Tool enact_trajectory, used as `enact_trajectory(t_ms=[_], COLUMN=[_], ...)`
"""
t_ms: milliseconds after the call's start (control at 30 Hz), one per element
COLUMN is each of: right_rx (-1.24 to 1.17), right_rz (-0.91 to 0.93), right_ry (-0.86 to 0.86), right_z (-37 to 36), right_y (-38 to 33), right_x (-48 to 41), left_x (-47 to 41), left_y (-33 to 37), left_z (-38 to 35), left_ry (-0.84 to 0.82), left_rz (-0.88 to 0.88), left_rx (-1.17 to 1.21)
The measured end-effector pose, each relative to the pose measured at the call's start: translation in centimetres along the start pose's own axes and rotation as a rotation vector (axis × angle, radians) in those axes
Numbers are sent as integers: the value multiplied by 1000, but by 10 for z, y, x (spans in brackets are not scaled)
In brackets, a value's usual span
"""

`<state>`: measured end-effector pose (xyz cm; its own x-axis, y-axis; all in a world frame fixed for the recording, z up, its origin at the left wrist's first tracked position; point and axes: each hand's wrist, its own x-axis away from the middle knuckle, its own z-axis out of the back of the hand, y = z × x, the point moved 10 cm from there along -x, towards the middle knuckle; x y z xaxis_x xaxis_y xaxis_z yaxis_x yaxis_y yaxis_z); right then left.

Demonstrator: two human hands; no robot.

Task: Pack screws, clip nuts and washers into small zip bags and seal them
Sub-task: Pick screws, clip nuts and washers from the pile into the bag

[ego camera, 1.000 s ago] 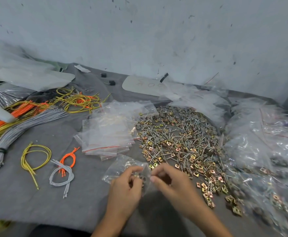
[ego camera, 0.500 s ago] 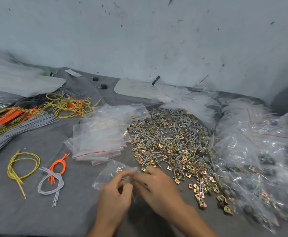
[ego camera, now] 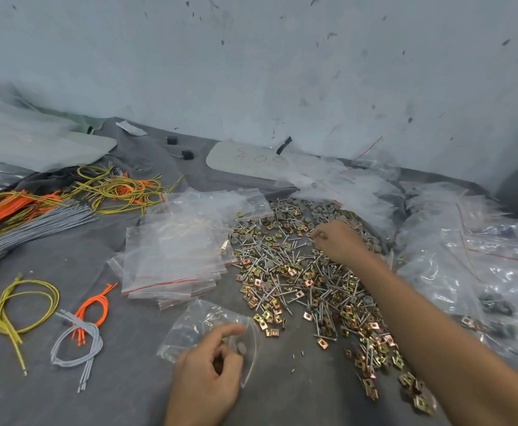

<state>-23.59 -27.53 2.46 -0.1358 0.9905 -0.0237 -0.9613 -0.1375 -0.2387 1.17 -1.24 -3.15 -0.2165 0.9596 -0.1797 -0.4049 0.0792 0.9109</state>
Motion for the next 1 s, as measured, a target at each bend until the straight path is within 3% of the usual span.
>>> enact_trajectory(t_ms=[167, 367, 567, 733, 833, 1000], right_rx=[22, 103, 70, 186, 14, -608], right_rz=[44, -28, -31, -55, -74, 105], right_ry=[-46, 65, 47, 49, 54, 82], right_z=[-35, -28, -28, -28, -15, 14], right_y=[-2, 7, 16, 12, 3, -59], right_x=[-20, -24, -26, -24, -7, 103], left_x=[1, 3, 4, 3, 4, 3], left_y=[5, 8, 9, 9, 3, -3], left_z=[3, 4, 5, 3, 2, 1], left_ry=[28, 28, 34, 14, 10, 21], left_rz=[-7, -26, -32, -30, 5, 30], left_rx=[0, 0, 5, 4, 17, 48])
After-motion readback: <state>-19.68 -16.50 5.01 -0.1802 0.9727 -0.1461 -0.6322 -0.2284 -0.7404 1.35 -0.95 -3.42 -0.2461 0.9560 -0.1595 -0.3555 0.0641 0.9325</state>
